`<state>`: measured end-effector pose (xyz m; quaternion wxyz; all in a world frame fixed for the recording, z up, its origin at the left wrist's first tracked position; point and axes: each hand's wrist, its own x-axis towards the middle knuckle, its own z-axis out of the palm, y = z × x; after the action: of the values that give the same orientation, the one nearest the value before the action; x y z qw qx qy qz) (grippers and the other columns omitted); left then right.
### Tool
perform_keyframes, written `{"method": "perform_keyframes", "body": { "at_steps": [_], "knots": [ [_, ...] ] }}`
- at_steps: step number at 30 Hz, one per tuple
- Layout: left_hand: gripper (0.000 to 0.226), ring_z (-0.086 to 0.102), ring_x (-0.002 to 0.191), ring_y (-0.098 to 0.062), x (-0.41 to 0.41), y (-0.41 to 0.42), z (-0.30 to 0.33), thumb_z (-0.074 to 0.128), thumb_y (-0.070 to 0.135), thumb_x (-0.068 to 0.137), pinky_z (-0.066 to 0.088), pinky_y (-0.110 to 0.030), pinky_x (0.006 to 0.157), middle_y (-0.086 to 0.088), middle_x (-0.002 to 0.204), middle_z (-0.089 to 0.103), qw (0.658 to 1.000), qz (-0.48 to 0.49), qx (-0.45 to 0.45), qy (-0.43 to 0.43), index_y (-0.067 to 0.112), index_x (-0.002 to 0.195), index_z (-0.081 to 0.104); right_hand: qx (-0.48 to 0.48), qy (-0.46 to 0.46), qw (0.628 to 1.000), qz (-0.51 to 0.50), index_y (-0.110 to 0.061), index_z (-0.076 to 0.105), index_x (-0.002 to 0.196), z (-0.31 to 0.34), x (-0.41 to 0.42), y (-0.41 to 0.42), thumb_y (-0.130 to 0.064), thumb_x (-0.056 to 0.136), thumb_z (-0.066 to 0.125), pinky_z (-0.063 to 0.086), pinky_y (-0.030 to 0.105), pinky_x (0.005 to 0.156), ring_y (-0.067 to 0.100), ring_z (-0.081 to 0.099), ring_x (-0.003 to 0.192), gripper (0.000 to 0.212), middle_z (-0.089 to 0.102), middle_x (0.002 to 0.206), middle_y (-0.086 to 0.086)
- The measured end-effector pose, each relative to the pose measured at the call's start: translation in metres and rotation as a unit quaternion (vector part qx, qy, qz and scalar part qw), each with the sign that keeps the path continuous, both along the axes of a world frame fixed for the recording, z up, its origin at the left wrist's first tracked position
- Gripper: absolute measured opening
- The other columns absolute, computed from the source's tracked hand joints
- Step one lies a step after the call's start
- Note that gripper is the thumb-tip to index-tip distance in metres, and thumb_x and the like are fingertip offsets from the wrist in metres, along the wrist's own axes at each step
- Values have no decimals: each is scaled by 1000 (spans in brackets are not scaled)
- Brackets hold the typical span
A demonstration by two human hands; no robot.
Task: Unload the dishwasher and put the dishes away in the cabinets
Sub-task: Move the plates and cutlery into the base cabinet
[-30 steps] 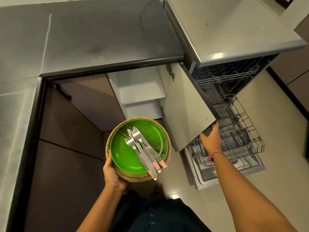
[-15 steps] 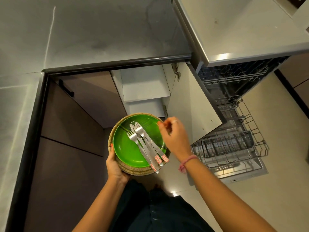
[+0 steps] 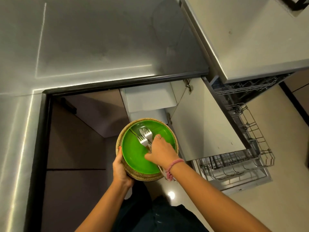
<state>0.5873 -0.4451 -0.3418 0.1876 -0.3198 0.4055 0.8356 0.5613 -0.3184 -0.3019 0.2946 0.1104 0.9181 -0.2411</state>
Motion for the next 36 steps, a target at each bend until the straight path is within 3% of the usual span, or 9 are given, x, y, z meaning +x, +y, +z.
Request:
{"method": "perform_keyframes", "body": {
  "at_steps": [4,10,13,18,24,26,30,34,36],
  "knots": [
    [56,71,67,-14,-38,-12,-8,34,27,101,56,-26,55,0,75,75,1000,-16,8,2,28,66,78,-7,-4,999,-47,-2,36,127,-11,-29,-9,-11,88,53,46,40,88,35,56,110,43,47,127,16],
    [39,72,78,-17,-85,-24,-26,38,27,100,55,-33,67,-4,87,75,999,-32,-6,-5,19,88,74,-3,45,996,-81,-6,44,116,-19,-62,-13,-17,93,41,44,37,76,32,59,98,26,49,118,13],
    [32,72,78,-17,-100,-24,-31,36,27,100,57,-28,60,-3,87,75,999,-42,1,1,18,98,67,24,88,991,-99,-7,49,110,-19,-75,-2,-21,93,42,45,34,70,27,59,91,23,50,114,11],
    [31,71,76,-17,-118,-18,-43,35,30,100,51,-37,72,0,83,75,999,-44,11,-8,23,96,64,49,118,978,-168,-10,49,106,-23,-97,36,-27,92,54,39,29,65,20,50,73,23,45,114,9],
    [36,71,79,-23,-137,-3,-71,36,31,100,54,-38,71,-6,87,75,999,-24,22,-42,21,94,69,4,12,985,-174,-10,51,114,-63,-117,82,-57,89,49,50,37,83,30,59,102,53,57,108,10],
    [37,72,79,-23,-147,5,-83,35,35,99,54,-38,72,-7,89,75,999,-27,21,-39,19,101,69,-41,-8,979,-197,-9,53,112,-81,-126,90,-57,90,47,50,34,81,29,61,101,53,60,100,8],
    [41,71,85,-24,-177,22,-111,37,46,97,56,-41,74,-6,91,75,998,-42,22,-37,19,109,66,-99,-5,965,-243,-10,51,127,-113,-156,105,-53,92,48,47,35,92,32,58,110,56,61,120,13],
    [58,60,116,-26,-219,40,-158,33,59,92,50,-45,96,-8,126,63,995,-94,12,14,20,130,56,-123,22,960,-250,-15,57,123,-163,-196,123,-55,90,48,49,37,92,31,60,107,52,64,119,11],
    [59,64,109,-22,-241,49,-174,32,58,93,56,-36,85,-6,124,64,995,-99,-4,20,17,129,55,-128,31,957,-259,-15,57,123,-187,-217,130,-55,90,49,48,36,92,31,60,109,53,64,118,11]
  ]
}}
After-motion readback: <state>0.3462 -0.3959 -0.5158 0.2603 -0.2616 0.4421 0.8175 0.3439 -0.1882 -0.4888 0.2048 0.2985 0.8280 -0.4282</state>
